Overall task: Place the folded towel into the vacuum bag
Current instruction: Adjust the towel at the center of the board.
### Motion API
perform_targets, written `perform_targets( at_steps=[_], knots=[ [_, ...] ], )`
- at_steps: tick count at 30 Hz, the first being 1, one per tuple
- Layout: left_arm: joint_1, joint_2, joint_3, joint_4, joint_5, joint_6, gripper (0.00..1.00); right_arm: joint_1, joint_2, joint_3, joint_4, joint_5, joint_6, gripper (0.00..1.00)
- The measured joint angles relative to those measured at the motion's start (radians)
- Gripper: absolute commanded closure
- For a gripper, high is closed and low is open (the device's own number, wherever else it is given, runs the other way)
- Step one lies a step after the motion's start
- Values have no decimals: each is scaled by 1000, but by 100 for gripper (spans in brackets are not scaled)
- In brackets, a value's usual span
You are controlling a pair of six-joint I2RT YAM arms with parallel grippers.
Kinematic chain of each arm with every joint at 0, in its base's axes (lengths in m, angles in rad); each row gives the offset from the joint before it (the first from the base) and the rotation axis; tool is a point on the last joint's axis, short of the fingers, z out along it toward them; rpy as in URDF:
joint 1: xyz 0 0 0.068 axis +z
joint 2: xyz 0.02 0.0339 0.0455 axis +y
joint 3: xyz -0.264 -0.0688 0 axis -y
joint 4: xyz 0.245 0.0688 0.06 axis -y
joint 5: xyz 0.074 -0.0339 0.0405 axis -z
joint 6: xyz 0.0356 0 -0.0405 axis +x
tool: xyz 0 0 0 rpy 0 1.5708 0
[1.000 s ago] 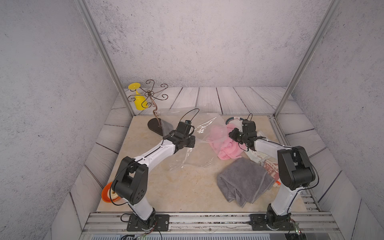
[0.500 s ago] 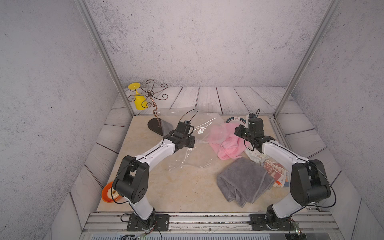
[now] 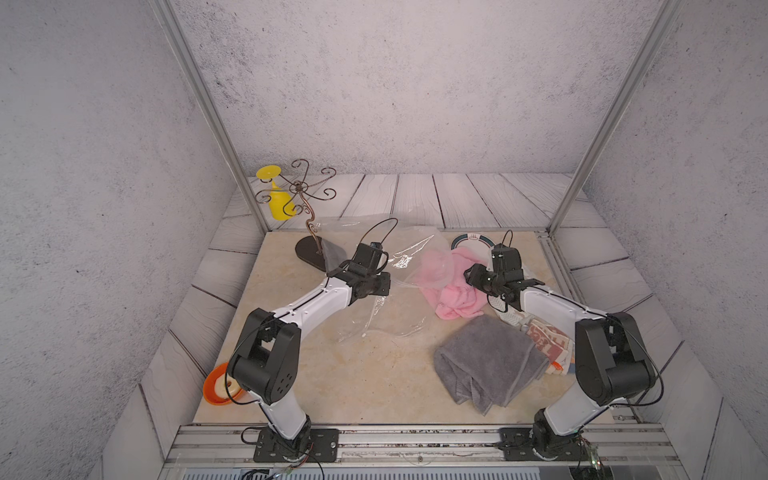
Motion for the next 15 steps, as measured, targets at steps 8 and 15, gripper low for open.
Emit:
perform_targets(
  at_steps=[8,15],
  knots=[
    [0,19,10,-8,4,0,100,3,17,0,8,-19,19,45],
    [0,19,11,-13,8,0,100,9,31,0,13,-38,47,61]
  ],
)
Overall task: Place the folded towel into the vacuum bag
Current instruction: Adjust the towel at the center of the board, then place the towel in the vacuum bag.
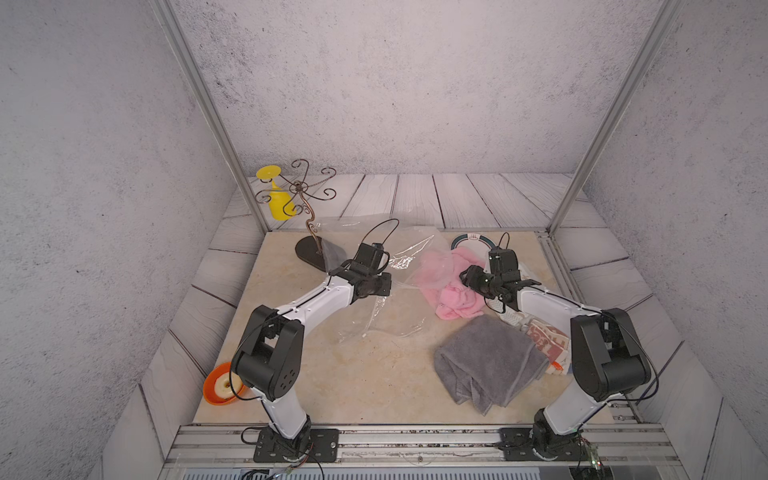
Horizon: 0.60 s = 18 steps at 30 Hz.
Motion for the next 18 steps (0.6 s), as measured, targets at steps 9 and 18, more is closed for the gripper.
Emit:
perform_targets(
  at_steps=[9,18],
  knots=[
    [0,8,18,-3,30,5,100,2,-3,20,5,-16,-5,100],
    [14,79,100,-4,92,7,100,2,-264,51,-76,-78,-63,100]
  ],
)
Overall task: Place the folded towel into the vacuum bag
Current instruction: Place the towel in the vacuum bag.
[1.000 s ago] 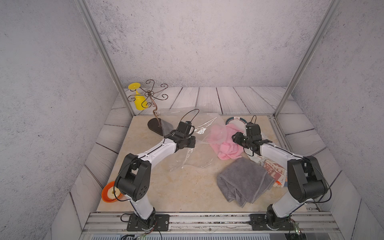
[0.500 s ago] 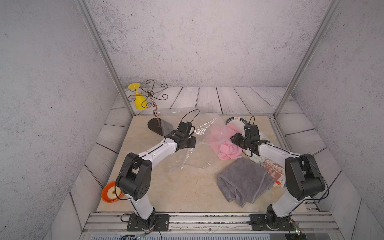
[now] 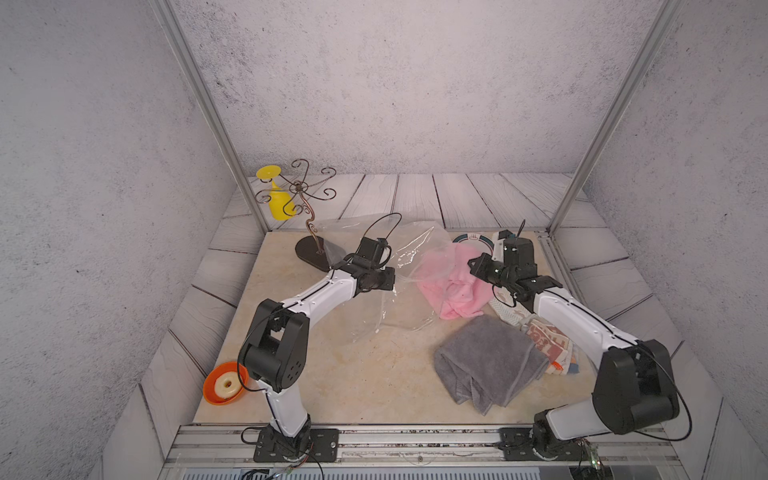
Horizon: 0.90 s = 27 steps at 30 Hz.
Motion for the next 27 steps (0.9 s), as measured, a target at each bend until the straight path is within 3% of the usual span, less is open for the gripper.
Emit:
perform_targets(
  at_steps=[10,20,24,27],
  knots=[
    [3,108,45,4,93,-34,100,23,-218,90,70,-132,-80,100],
    [3,164,157,-5,148,-66,100,151,-148,113,107,-492,-140,100],
    [3,169,203,-16,154,-60,100,185,-69,68,7,-505,-211,100],
    [3,169,220,-28,160,-51,100,185,-13,35,-67,-430,-254,100]
  ],
)
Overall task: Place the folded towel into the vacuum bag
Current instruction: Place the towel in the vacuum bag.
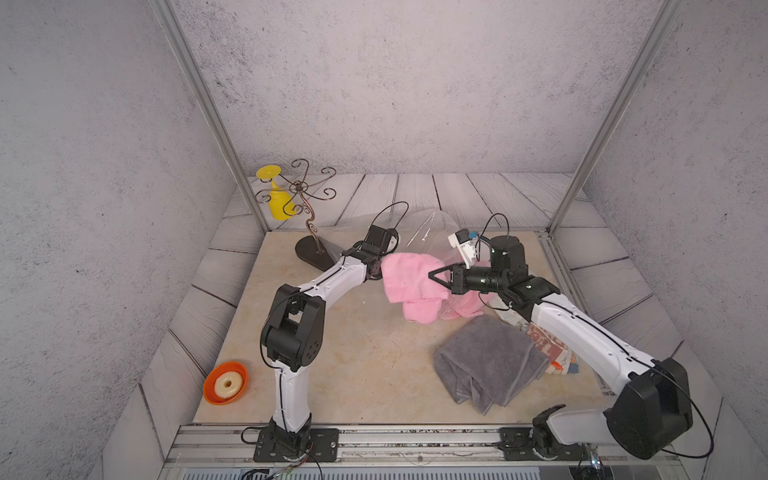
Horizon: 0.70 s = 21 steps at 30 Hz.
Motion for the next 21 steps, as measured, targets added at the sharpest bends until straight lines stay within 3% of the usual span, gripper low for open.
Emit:
perform_targets(
  at_steps=[11,21],
  knots=[
    [1,-87,-7,-108,23,42,100,-6,97,-16,-92,426,10,100],
    [0,-235,-37,-164,85,109,100,-45,108,-21,-86,594,99,100]
  ],
)
